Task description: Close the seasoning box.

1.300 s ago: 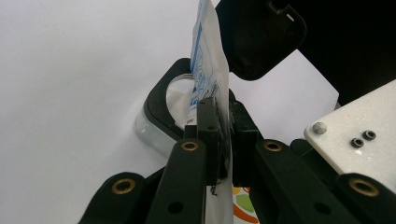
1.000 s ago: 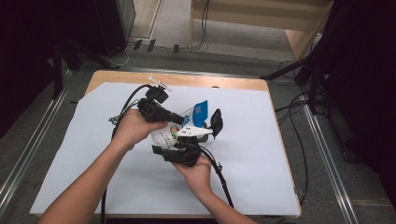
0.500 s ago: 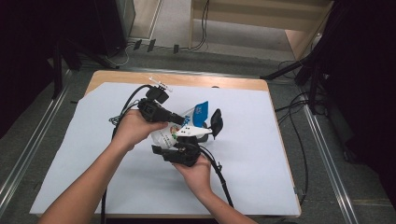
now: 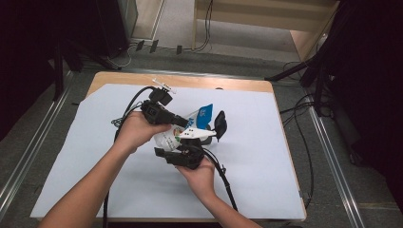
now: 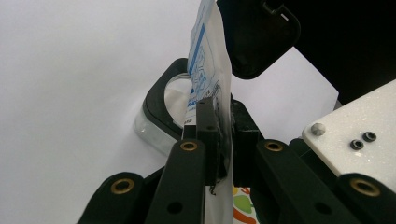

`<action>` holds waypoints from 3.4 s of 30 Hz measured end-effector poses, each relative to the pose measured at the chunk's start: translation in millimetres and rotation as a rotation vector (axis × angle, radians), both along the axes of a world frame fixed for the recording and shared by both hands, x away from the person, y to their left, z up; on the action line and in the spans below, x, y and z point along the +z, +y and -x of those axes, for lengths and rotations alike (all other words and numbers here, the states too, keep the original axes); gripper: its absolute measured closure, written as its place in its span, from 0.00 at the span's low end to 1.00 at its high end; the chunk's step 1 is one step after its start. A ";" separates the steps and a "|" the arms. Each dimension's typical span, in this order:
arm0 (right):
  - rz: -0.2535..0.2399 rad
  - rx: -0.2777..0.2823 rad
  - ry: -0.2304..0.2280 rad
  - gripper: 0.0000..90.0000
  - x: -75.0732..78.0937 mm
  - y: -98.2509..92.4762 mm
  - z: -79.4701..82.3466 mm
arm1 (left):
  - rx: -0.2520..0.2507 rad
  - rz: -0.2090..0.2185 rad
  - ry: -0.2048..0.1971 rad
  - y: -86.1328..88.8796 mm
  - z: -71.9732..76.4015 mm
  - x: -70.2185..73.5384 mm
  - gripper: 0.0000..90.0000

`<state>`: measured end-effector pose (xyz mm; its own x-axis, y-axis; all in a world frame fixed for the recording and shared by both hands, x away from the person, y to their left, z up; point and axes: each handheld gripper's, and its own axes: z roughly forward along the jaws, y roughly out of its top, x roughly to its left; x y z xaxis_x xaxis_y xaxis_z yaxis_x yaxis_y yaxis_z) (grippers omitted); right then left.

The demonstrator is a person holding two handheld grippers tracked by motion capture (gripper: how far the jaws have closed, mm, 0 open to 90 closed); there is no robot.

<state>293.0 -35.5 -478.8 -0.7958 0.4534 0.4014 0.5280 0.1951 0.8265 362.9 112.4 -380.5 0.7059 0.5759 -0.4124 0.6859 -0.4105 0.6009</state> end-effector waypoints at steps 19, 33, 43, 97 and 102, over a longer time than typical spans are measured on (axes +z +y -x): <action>0.002 0.001 -0.007 0.66 0.1 0.0 0.2 | -0.006 -0.002 -0.004 0.4 0.6 0.0 0.95; 0.005 0.001 -0.010 0.66 2.8 -1.9 -0.4 | -0.009 0.009 -0.006 -0.4 0.9 0.2 0.95; 0.011 0.004 -0.013 0.66 1.9 -1.3 -0.3 | -0.011 0.019 -0.002 1.3 1.2 -1.3 0.95; 0.003 0.017 0.009 0.66 1.3 -5.3 -0.8 | 0.013 0.047 0.010 1.4 0.1 -8.2 0.96; -0.001 0.017 0.010 0.66 2.1 -5.1 -0.5 | 0.007 0.031 0.006 0.1 0.0 -6.8 0.96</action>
<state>293.5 -40.6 -476.6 -0.7994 0.4398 0.4093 0.5325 0.2034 0.8216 362.9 112.4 -387.3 0.6991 0.5678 -0.4346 0.6926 -0.3869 0.6087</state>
